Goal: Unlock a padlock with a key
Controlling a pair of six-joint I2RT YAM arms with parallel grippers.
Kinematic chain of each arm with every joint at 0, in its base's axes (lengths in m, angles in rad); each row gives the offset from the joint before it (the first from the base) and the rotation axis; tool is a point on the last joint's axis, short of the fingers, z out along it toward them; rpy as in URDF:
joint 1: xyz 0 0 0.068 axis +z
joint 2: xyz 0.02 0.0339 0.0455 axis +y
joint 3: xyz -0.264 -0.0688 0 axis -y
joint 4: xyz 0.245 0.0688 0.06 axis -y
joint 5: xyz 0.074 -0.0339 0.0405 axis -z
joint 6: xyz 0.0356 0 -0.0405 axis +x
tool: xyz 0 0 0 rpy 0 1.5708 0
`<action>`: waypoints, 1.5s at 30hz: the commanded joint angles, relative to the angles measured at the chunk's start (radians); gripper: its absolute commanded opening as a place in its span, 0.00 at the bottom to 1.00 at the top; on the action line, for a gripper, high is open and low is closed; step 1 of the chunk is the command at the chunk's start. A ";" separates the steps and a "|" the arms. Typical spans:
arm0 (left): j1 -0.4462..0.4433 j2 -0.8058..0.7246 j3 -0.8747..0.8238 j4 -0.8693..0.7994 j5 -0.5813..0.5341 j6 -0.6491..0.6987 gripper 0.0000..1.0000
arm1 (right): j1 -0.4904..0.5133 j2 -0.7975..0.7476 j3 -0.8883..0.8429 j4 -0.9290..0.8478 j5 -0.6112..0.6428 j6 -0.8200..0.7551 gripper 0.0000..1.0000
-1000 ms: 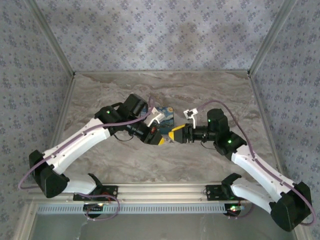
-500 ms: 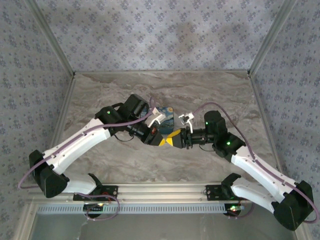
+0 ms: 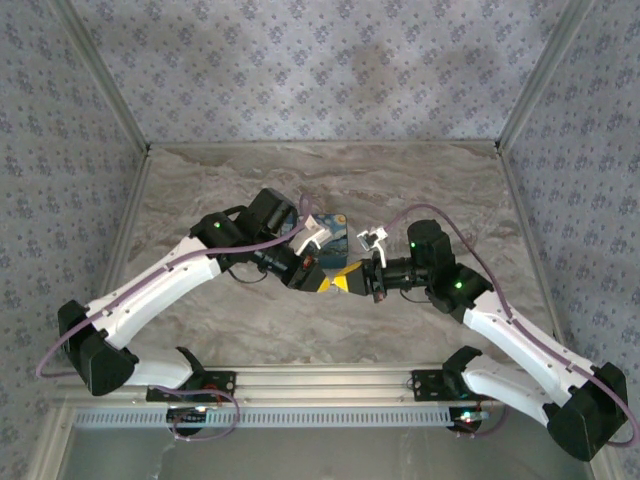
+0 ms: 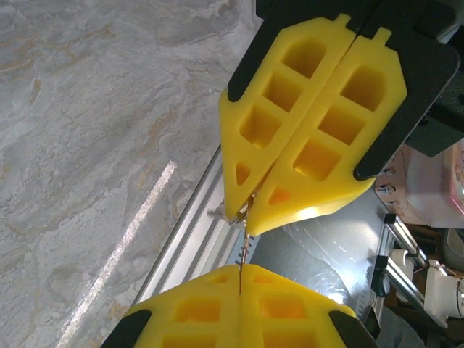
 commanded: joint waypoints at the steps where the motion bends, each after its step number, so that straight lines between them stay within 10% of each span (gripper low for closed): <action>1: 0.001 -0.036 0.019 0.029 -0.013 0.016 0.00 | 0.008 -0.006 0.026 -0.025 -0.029 -0.017 0.00; 7: 0.082 -0.135 -0.077 0.209 -0.115 -0.121 0.47 | -0.005 -0.036 0.025 0.038 0.090 0.033 0.00; 12: 0.167 -0.296 -0.264 0.502 -0.166 -0.320 0.66 | -0.011 -0.037 0.020 0.163 0.193 0.120 0.00; 25: 0.170 -0.404 -0.549 1.131 -0.269 -0.655 0.89 | 0.046 -0.011 -0.048 0.560 0.468 0.367 0.00; 32: 0.148 -0.363 -0.543 1.262 -0.230 -0.678 0.85 | 0.116 0.033 -0.065 0.639 0.511 0.382 0.00; 45: 0.099 -0.336 -0.520 1.282 -0.205 -0.651 0.47 | 0.130 0.073 -0.080 0.717 0.521 0.413 0.00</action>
